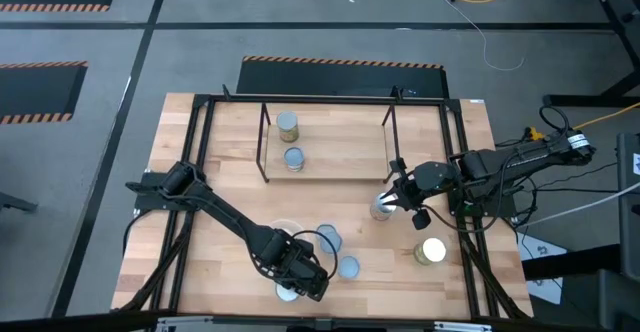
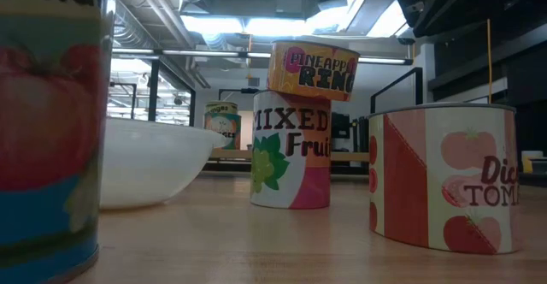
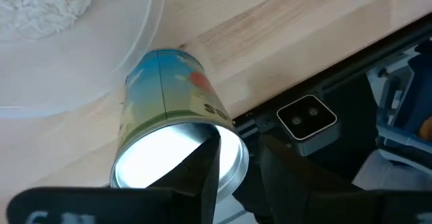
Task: Pick and place cans onto a shelf
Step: Put the canned tomatoes on the shelf
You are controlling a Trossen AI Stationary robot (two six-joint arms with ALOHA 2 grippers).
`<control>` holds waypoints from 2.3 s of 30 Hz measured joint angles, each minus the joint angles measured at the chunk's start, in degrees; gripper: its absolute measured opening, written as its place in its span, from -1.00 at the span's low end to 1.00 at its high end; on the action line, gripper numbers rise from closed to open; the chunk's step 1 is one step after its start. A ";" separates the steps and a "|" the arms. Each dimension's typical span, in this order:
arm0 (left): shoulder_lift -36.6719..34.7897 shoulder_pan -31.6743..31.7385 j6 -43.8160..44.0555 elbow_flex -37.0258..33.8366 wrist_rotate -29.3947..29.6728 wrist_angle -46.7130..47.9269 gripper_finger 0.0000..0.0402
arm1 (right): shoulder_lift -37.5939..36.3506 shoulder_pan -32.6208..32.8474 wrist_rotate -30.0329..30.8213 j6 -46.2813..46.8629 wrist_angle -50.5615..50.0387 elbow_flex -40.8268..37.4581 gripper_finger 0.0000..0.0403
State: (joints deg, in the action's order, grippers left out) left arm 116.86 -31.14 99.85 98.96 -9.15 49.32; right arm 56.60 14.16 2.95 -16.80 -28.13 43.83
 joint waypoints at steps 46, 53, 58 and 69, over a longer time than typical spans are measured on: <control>0.33 -0.11 -10.26 7.93 2.54 4.90 -1.00 | 0.01 0.01 -0.01 0.02 0.03 0.02 -0.65; 0.26 0.03 -14.80 12.17 2.34 9.38 -1.00 | 0.02 0.01 -0.01 0.04 0.03 0.02 -0.65; 0.25 0.84 -16.95 15.28 3.16 16.04 -1.00 | 0.02 0.01 -0.01 0.04 0.02 0.02 -0.65; 0.20 4.99 -24.47 18.45 5.27 27.61 -1.00 | 0.02 0.01 -0.01 0.04 0.01 0.02 -0.65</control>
State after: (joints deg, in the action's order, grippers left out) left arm 117.05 -26.15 75.38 117.40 -3.87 76.93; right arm 56.62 14.17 2.94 -16.75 -28.12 43.86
